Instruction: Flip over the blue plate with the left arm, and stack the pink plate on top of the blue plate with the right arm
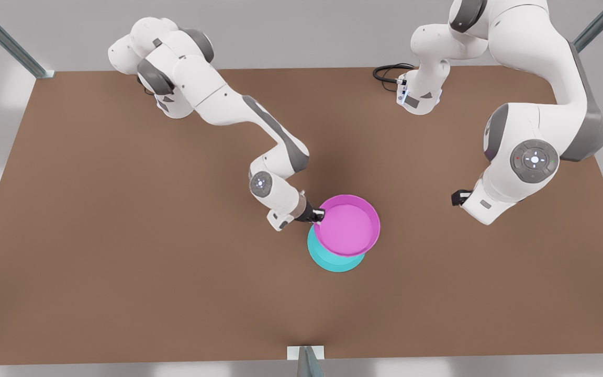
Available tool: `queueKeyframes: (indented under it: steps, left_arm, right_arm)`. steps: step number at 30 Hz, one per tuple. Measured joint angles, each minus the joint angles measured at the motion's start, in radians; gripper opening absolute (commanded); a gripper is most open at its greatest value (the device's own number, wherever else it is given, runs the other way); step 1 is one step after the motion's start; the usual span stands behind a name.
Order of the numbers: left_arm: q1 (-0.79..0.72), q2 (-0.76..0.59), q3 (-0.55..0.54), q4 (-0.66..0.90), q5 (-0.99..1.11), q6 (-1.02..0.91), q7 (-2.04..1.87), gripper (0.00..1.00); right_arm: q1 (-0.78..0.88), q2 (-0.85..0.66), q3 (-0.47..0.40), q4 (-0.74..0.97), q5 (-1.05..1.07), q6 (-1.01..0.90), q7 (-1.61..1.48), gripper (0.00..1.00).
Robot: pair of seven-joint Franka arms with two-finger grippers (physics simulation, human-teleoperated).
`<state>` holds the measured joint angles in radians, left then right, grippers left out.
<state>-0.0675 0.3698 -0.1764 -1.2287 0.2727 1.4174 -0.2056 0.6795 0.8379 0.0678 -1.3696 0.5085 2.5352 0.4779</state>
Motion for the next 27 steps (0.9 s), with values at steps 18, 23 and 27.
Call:
queueKeyframes:
  steps: [18,23,27]
  left_arm:
    - [-0.019,-0.009,-0.002,0.006,-0.007,-0.002,-0.014,1.0]
    - [-0.019,-0.008,-0.003,0.006,-0.013,0.0,-0.011,1.0]
    - [-0.02,-0.008,-0.003,0.006,-0.014,-0.002,-0.012,1.0]
  right_arm:
    - [-0.581,-0.659,0.071,-0.509,-0.186,-0.489,-0.527,1.0]
    - [-0.595,-0.682,-0.176,-0.256,-0.419,-0.848,-0.624,1.0]
    - [-0.629,-0.686,-0.183,-0.099,-0.478,-0.937,-0.536,1.0]
